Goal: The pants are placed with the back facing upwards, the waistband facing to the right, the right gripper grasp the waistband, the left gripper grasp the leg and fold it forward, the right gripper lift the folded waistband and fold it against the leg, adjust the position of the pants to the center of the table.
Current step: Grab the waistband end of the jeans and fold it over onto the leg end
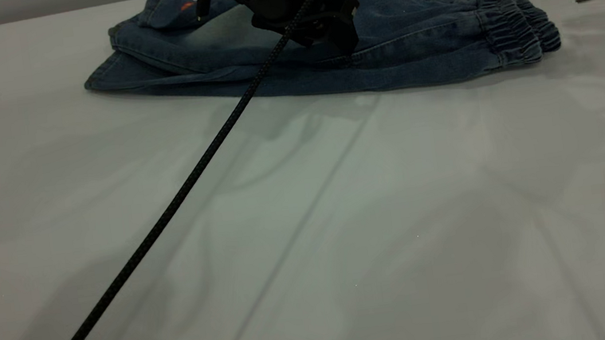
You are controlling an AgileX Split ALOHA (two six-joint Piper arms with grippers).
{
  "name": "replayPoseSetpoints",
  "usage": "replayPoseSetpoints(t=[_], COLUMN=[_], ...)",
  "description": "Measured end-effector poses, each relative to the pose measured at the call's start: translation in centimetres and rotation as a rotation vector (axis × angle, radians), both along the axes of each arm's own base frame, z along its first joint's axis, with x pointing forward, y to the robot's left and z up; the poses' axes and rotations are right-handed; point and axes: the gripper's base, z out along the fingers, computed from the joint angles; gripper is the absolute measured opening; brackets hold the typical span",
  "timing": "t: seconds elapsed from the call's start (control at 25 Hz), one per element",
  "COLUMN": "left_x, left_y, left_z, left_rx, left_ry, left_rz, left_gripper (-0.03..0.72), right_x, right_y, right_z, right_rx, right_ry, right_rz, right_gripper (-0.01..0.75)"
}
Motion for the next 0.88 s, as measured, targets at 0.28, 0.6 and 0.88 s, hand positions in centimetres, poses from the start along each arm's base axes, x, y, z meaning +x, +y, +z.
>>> replayPoseSetpoints(t=[0.28,0.6,0.88], left_x=[0.0,0.0,0.0], left_y=[0.0,0.0,0.0], left_z=[0.0,0.0,0.0], left_rx=[0.003,0.003,0.003], left_ry=[0.004,0.005,0.005], left_rz=[-0.003,-0.003,-0.003], left_gripper=[0.475,0.474,0.474], right_x=[0.3,0.2,0.6], right_y=[-0.1,0.0,2.3], right_z=[-1.2,-3.8,-4.1], right_rx=[-0.025,-0.032,0.009], right_ry=[-0.034,-0.014,-0.037], right_rz=[0.016,0.044,0.139], right_gripper=[0.657,0.627,0.623])
